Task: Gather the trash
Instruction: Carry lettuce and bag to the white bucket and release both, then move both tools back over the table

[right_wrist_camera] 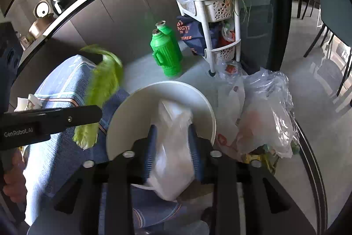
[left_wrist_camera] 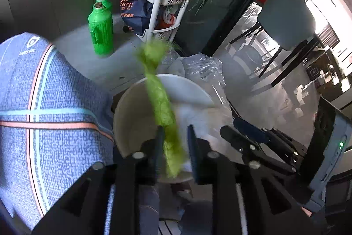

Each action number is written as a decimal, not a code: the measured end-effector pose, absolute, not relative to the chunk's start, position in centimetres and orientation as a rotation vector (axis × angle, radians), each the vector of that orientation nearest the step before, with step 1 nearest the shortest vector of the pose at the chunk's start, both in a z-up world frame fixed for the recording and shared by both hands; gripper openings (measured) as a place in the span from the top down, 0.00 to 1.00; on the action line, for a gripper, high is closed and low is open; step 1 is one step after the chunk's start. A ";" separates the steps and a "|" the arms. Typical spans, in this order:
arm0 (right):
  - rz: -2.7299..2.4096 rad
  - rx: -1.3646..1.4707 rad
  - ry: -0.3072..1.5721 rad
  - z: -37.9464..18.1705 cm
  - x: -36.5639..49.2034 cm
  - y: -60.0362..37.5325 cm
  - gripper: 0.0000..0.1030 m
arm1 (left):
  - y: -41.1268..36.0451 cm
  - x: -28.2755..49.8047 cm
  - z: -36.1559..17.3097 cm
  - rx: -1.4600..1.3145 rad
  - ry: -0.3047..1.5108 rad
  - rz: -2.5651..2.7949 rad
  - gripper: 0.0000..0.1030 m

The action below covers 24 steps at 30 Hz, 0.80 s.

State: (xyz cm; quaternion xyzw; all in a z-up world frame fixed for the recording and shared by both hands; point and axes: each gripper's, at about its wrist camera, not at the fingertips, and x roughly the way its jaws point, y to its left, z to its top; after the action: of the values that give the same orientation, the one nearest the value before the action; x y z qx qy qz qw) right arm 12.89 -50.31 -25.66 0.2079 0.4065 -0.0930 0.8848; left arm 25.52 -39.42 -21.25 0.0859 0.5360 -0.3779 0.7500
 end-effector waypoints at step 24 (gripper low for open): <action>-0.080 0.271 0.741 -18.3 8.1 -44.1 0.08 | -28.6 19.5 -10.2 -0.007 0.945 -0.653 0.04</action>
State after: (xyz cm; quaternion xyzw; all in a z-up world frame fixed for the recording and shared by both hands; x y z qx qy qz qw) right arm 8.12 -44.08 -18.30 0.1321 0.3607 -0.0392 0.9224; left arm 19.48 -28.64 -10.21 -0.0033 0.4469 -0.3088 0.8396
